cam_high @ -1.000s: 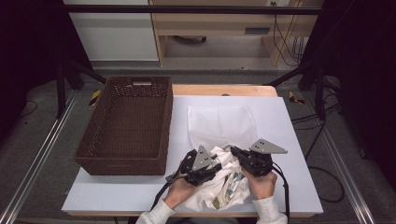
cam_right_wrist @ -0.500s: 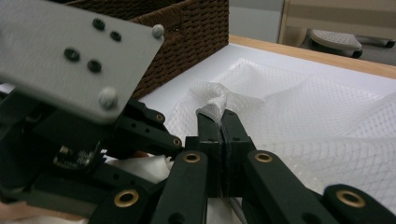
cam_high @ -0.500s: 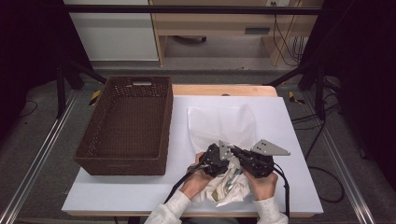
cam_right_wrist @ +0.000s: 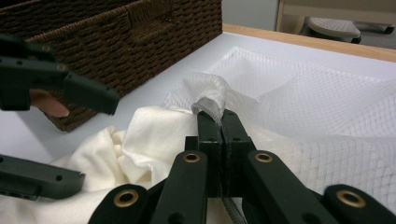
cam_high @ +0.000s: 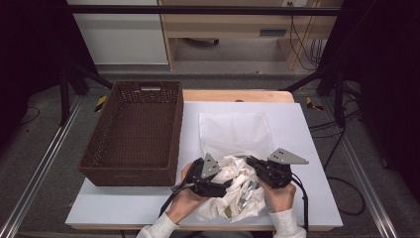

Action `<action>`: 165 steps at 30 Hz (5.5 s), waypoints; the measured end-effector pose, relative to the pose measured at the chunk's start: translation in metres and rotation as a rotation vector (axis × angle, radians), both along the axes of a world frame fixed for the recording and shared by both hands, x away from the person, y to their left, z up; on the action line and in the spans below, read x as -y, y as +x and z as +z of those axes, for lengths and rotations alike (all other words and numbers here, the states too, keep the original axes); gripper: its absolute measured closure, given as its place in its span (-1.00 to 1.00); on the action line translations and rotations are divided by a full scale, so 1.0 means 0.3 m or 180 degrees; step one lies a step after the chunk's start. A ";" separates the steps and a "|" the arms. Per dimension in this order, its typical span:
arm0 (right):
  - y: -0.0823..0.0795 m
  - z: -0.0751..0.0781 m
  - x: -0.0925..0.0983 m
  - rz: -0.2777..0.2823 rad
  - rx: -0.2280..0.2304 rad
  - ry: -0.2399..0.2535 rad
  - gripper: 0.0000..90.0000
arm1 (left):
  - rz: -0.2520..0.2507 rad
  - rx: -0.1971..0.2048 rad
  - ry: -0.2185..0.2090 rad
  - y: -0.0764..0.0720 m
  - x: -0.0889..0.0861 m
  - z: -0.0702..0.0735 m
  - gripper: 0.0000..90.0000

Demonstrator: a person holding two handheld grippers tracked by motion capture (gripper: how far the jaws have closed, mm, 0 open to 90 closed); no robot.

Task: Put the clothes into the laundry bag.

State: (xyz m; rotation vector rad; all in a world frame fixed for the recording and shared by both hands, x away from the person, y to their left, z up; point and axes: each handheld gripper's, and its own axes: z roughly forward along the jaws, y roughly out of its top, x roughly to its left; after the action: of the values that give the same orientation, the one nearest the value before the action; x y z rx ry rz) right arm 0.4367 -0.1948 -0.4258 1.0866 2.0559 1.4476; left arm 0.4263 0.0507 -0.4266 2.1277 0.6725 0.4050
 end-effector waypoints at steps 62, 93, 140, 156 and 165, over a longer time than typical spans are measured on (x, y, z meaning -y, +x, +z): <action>0.006 -0.012 0.001 0.0107 -0.0006 0.0062 0.98 | -0.0340 0.0039 -0.0130 0.041 0.112 -0.015 0.81; 0.006 -0.010 0.002 0.0102 0.0020 0.0025 0.98 | -0.0081 0.0135 -0.0078 0.100 0.148 -0.056 0.75; -0.003 -0.029 -0.011 0.0179 -0.0029 0.0032 0.98 | -0.0152 -0.0023 -0.0513 -0.037 0.072 -0.083 0.77; -0.026 0.016 0.000 0.0313 0.0102 0.0218 0.98 | 0.0363 0.0005 -0.0036 0.105 0.225 -0.094 0.79; -0.026 -0.006 0.001 0.0234 0.0027 -0.0001 0.98 | 0.0262 -0.0024 -0.0440 0.106 0.115 -0.084 0.17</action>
State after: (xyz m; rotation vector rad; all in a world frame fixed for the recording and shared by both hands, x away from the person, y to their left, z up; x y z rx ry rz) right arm 0.4289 -0.1950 -0.4276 1.0130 2.1104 1.4843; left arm 0.4582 0.0163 -0.4518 1.9768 0.7725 0.3840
